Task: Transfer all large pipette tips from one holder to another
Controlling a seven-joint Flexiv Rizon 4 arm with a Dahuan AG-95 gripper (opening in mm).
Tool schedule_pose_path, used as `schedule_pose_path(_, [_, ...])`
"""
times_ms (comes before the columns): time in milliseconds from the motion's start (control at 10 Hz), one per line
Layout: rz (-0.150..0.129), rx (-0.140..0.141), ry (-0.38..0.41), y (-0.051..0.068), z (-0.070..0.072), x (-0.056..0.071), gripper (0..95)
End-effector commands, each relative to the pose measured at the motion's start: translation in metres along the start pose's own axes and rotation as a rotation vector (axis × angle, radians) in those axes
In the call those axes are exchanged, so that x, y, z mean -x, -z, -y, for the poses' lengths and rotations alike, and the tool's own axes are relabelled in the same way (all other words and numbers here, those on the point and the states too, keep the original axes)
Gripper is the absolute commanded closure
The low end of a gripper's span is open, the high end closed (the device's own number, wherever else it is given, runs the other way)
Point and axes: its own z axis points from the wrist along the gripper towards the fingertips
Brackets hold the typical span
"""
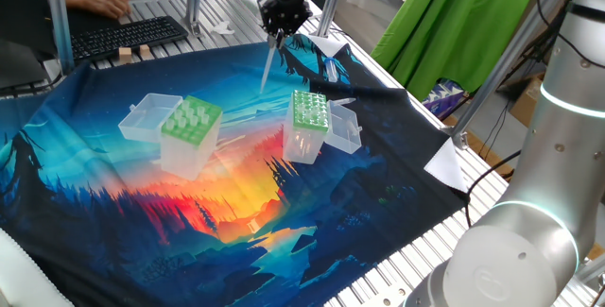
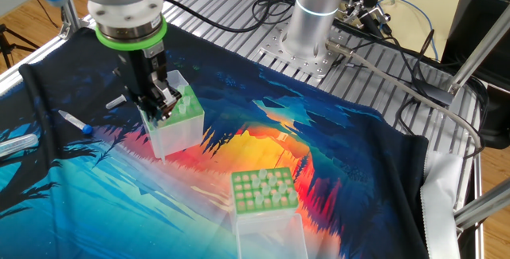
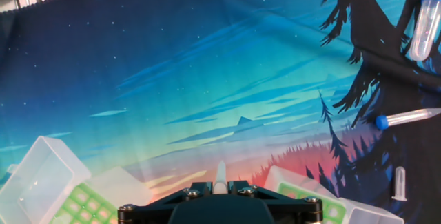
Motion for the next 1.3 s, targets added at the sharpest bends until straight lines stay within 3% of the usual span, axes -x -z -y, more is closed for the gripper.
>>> schedule_pose_path(100, [-0.003,0.002,-0.018,0.0003,0.0002,-0.0004,95.0])
schedule_pose_path(300, [-0.011,0.000,-0.022,0.0003,0.0002,-0.0004,95.0])
schedule_pose_path(400, [0.009,-0.010,-0.047,0.0003,0.0002,-0.0004,95.0])
schedule_pose_path(1000, [0.005,-0.025,-0.148,0.0003,0.0002,-0.0004,95.0])
schedule_pose_path(1300, [-0.002,-0.007,-0.181,0.0003,0.0002,-0.0004,95.0])
